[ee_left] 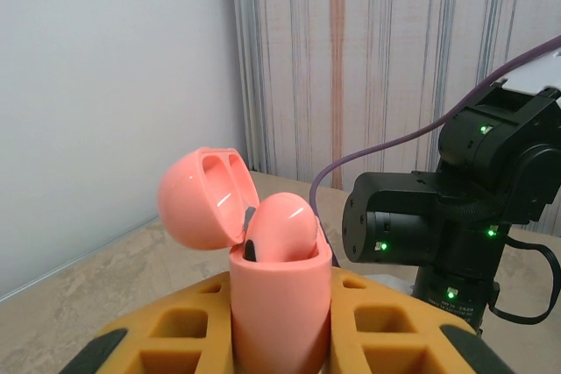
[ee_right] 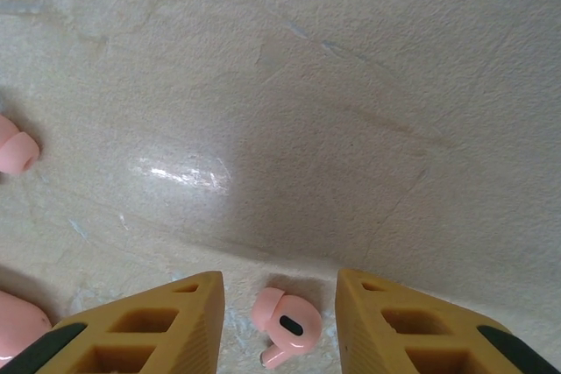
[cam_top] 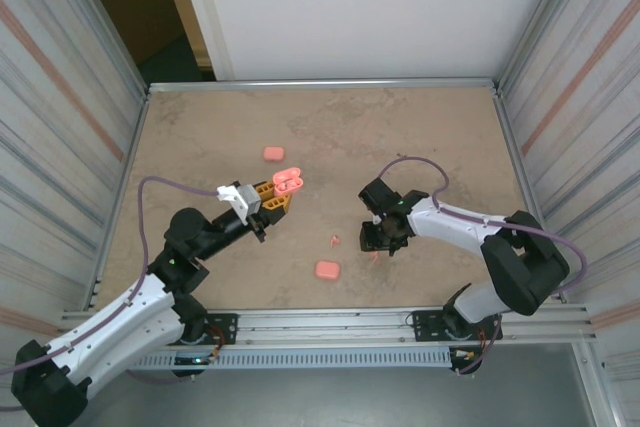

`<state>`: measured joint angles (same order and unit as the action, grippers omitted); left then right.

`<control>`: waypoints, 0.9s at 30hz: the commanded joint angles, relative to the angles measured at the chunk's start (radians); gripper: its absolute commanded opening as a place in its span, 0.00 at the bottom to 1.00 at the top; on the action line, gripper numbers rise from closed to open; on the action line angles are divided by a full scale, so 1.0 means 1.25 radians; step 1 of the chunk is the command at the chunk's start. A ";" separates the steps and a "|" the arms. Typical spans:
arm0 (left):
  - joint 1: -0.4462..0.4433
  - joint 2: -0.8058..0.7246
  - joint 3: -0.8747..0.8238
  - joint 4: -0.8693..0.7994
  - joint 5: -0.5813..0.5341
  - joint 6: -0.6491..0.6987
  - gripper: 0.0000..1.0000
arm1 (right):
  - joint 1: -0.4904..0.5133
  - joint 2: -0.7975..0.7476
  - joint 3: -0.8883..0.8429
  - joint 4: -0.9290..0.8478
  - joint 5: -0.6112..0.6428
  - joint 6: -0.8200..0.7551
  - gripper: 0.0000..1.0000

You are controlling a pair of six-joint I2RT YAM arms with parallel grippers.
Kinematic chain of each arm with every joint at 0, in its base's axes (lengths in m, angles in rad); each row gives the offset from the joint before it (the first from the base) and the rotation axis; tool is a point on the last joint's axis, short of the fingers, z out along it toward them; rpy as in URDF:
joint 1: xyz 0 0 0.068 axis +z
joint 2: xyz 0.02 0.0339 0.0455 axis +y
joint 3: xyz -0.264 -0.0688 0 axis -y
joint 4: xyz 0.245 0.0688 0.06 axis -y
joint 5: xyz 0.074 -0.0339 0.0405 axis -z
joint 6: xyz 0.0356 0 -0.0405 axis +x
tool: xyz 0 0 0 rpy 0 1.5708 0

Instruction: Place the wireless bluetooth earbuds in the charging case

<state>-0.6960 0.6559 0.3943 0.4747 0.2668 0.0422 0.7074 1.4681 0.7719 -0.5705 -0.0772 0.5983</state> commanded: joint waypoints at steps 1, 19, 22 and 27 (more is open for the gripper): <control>-0.004 -0.004 -0.006 0.013 -0.010 0.015 0.00 | 0.009 0.017 -0.006 -0.023 -0.005 0.010 0.36; -0.005 -0.003 -0.005 0.011 -0.011 0.012 0.00 | 0.030 0.047 0.013 -0.040 0.001 0.000 0.24; -0.005 -0.005 -0.006 0.008 -0.011 0.013 0.00 | 0.030 0.030 0.013 -0.045 0.010 -0.002 0.21; -0.005 0.001 -0.009 0.011 -0.014 0.012 0.00 | 0.030 -0.012 0.014 -0.060 0.038 -0.011 0.20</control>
<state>-0.6960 0.6563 0.3939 0.4747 0.2630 0.0422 0.7357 1.4967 0.7788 -0.6037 -0.0551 0.5945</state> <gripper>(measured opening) 0.222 0.204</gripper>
